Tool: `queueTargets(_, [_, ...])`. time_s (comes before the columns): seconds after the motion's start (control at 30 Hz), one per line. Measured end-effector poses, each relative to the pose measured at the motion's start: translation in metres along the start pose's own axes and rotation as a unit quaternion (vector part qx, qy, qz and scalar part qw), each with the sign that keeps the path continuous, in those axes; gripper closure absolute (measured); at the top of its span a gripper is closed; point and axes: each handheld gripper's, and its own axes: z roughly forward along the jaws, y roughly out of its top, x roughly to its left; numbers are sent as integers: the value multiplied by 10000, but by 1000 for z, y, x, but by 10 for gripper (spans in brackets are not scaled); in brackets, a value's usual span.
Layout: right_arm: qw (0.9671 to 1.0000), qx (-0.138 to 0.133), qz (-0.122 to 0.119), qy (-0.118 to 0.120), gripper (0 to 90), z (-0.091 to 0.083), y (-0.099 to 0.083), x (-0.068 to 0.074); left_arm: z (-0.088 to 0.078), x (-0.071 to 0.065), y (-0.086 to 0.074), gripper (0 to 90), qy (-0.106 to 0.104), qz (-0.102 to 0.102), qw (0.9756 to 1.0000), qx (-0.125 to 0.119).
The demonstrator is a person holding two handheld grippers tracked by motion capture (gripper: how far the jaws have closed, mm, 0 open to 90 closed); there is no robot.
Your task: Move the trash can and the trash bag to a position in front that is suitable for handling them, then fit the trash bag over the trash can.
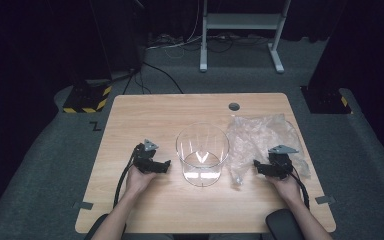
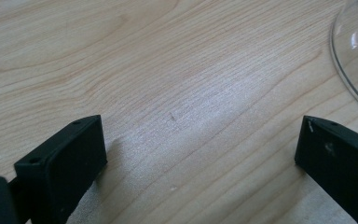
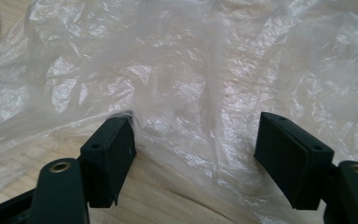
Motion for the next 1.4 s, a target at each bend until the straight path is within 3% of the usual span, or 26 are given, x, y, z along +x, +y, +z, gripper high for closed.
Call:
queueTargets(0.2, [9999,10,92,-73,269,0,0,2,0,0,0,18,-2,0,10000,4])
queueTargets(0.7, [9998,4,-131,141,271,-3,-3,0,2,0,2,8,28,-15,10000,16])
queueTargets(1.1, [9998,22,-51,190,266,-4,-3,-2,2,-1,3,8,96,-45,9999,31])
queueTargets(1.3, [9995,-133,50,286,285,-14,-1,-3,2,-2,3,6,123,-73,9999,31])
queueTargets(1.4, [9991,-256,164,306,286,-28,-1,-3,4,-3,4,5,151,-135,9998,24])
